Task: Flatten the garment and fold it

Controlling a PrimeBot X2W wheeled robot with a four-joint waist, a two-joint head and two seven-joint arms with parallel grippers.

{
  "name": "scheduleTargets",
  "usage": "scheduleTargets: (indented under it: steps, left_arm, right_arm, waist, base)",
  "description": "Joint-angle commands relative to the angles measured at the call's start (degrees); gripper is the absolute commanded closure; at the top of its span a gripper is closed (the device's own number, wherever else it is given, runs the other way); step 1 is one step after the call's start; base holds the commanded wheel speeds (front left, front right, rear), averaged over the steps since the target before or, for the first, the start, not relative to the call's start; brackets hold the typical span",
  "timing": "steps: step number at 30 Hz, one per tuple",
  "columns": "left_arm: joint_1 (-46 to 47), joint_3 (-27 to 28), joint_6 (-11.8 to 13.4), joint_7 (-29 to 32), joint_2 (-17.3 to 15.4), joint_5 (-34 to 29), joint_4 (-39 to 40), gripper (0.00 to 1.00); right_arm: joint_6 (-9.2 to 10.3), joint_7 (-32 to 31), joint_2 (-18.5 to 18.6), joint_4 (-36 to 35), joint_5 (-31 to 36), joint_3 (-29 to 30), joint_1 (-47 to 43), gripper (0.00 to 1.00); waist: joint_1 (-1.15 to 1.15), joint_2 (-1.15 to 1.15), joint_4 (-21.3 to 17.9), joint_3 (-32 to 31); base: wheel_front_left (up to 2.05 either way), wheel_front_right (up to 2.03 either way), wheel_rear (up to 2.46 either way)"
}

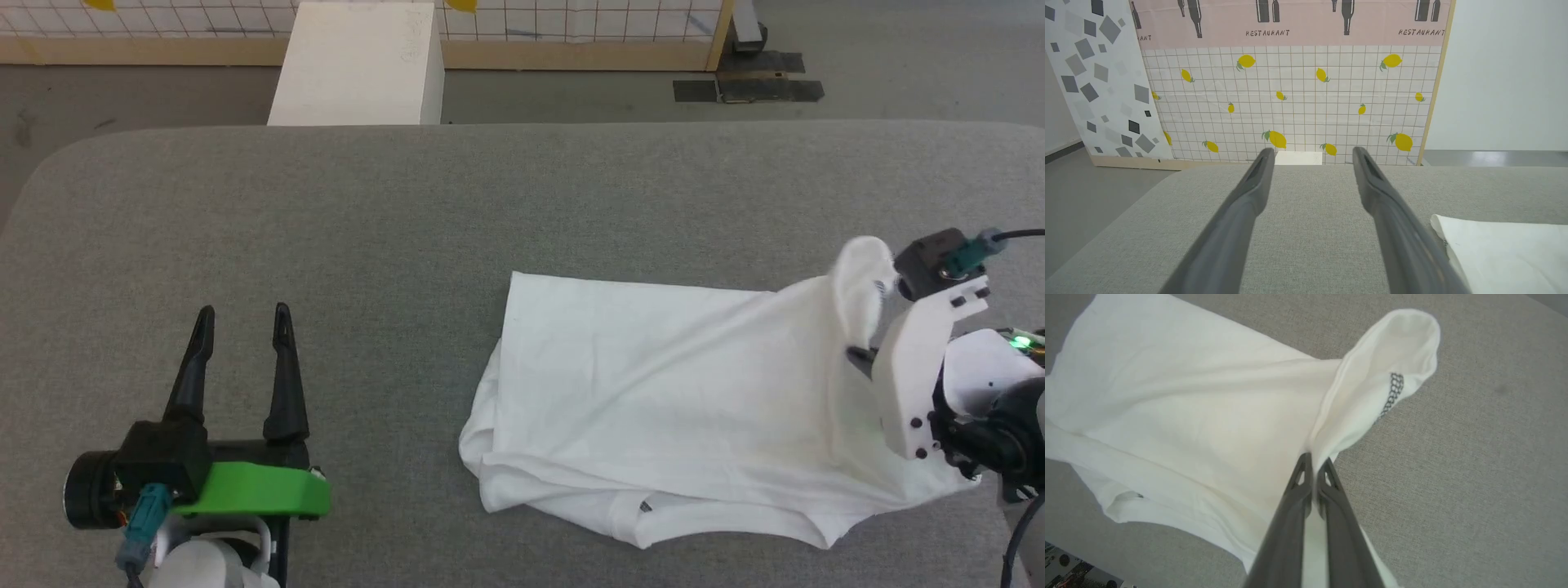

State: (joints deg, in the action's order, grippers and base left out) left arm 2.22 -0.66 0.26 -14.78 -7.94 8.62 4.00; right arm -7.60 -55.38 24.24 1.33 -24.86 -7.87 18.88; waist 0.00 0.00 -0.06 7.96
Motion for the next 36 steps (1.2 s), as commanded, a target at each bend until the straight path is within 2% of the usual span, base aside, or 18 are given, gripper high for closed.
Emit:
scheduleTargets:
  steps: [1, 5, 11, 20, 25, 31, 32, 33, 36]
  left_arm:
    - [-0.44, 0.16, -0.44, -0.21, 0.5, -0.42, 0.21, 0.0]
    - [-0.43, 0.26, -1.05, -0.21, 1.25, -0.73, 0.31, 0.0]
    - [0.61, -0.14, -2.05, -0.21, 2.25, -1.28, -0.01, 0.0]
    - [1.78, -0.25, -3.13, -0.22, 3.26, -1.7, -0.86, 0.0]
    - [1.88, -0.29, -3.45, -0.22, 3.71, -1.98, -1.07, 0.0]
    - [1.94, -0.18, -3.79, -0.22, 4.08, -2.14, -1.4, 0.0]
    - [2.05, -0.23, -3.87, -0.22, 4.13, -2.14, -1.51, 0.0]
    - [2.22, -0.31, -3.97, -0.22, 4.19, -2.17, -1.69, 0.0]
    - [2.62, -0.08, -4.27, -0.22, 4.26, -2.19, -2.24, 0.0]
  right_arm:
    - [0.11, -0.36, 0.04, -2.13, -1.05, -0.72, -0.41, 1.0]
    - [0.11, -0.35, -2.69, -6.14, -3.01, -4.02, 0.95, 1.0]
    - [0.11, 1.9, -8.75, -3.03, -3.44, -10.7, 5.58, 1.0]
    - [0.11, 8.27, -16.97, 9.06, -2.05, -16.08, 12.39, 1.0]
    - [0.11, 12.46, -19.76, 16.65, -0.66, -16.09, 14.83, 1.0]
    - [0.11, 16.4, -21.21, 25.54, 0.87, -17.52, 16.27, 1.0]
    - [0.11, 16.87, -21.27, 26.43, 0.65, -18.43, 16.37, 0.65]
    - [0.11, 17.85, -21.3, 27.02, -0.02, -19.7, 16.57, 0.0]
    - [0.11, 20.37, -21.33, 26.76, -4.35, -22.95, 17.14, 0.0]
  waist:
    - [0.0, 0.0, 0.26, 0.14]
    - [0.0, 0.0, 1.02, 0.84]
    - [0.0, 0.0, 3.34, 2.3]
    - [0.0, 0.0, 7.27, 4.18]
    - [0.0, 0.0, 8.49, 4.84]
    - [0.0, 0.0, 8.7, 5.35]
    - [0.0, 0.0, 8.67, 5.38]
    - [0.0, 0.0, 8.61, 5.33]
    - [0.0, 0.0, 7.99, 4.93]
  base:
    - [0.0, 0.0, 0.0]
    - [0.0, 0.0, 0.0]
    - [0.0, 0.0, 0.0]
    - [0.0, 0.0, 0.0]
    - [0.0, 0.0, 0.0]
    - [0.0, 0.0, 0.0]
    - [0.0, 0.0, 0.0]
    - [0.0, 0.0, 0.0]
    - [0.0, 0.0, 0.0]
